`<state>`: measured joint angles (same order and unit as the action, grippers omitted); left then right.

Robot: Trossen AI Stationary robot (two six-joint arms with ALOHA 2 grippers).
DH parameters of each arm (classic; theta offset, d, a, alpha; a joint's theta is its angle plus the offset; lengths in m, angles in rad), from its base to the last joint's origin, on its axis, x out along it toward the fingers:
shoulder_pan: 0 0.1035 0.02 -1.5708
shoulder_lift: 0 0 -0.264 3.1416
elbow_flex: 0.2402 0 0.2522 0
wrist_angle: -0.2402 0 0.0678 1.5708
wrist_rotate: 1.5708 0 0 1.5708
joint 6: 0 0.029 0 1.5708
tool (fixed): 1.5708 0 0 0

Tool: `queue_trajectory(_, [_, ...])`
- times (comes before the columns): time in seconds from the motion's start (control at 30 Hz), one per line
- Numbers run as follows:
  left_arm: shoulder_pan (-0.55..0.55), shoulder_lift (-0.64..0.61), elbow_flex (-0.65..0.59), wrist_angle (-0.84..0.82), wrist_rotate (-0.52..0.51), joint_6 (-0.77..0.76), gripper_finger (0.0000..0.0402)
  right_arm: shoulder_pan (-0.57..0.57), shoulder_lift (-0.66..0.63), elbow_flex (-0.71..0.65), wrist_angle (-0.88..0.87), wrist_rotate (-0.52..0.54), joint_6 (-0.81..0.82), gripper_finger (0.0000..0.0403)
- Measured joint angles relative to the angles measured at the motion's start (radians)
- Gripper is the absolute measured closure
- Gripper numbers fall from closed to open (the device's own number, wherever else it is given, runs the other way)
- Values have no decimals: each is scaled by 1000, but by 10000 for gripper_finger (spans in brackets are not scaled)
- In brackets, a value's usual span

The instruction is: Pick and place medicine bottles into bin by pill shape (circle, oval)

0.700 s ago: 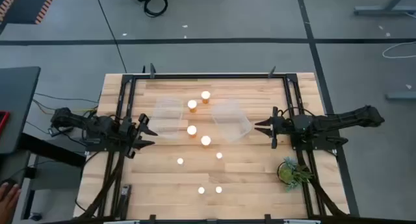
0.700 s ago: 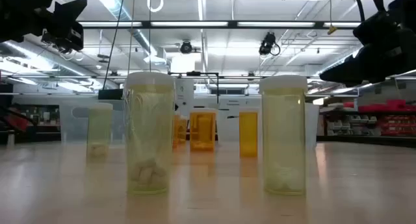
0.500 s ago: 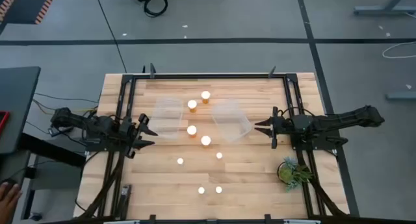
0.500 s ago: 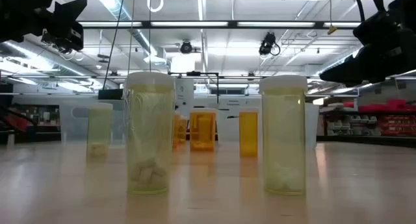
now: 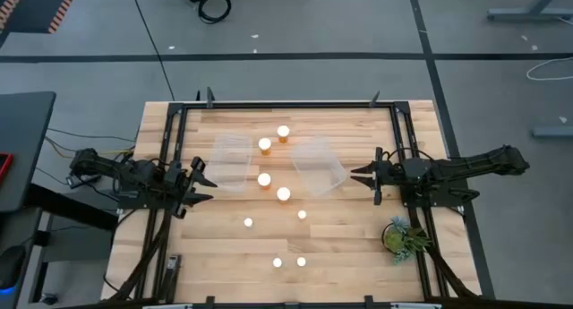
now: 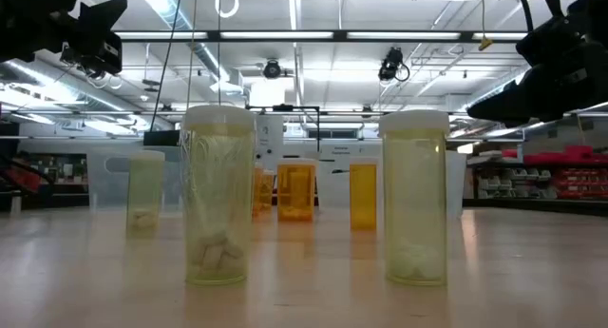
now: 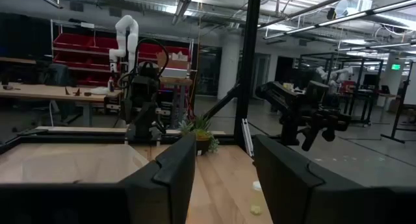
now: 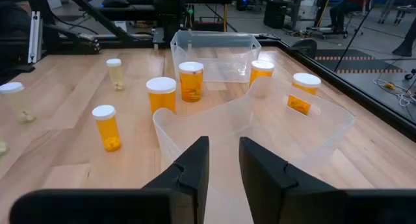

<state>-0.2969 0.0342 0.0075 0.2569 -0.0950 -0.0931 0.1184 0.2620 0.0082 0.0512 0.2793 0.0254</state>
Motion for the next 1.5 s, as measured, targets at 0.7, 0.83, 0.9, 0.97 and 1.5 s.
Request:
queue_trajectory(0.7, [0,0,0,0,0,0,237,0,0,0,0,0,0,311])
queue_trajectory(0.83, [0,0,0,0,0,0,237,0,0,0,0,0,0,311])
queue_trajectory(0.9, [0,0,0,0,0,-8,237,0,0,0,0,0,0,311])
queue_trajectory(0.97, [0,0,0,0,0,-66,237,0,0,0,0,0,0,311])
queue_trajectory(1.5, [17,34,0,9,-21,-268,241,0,0,0,0,0,0,311])
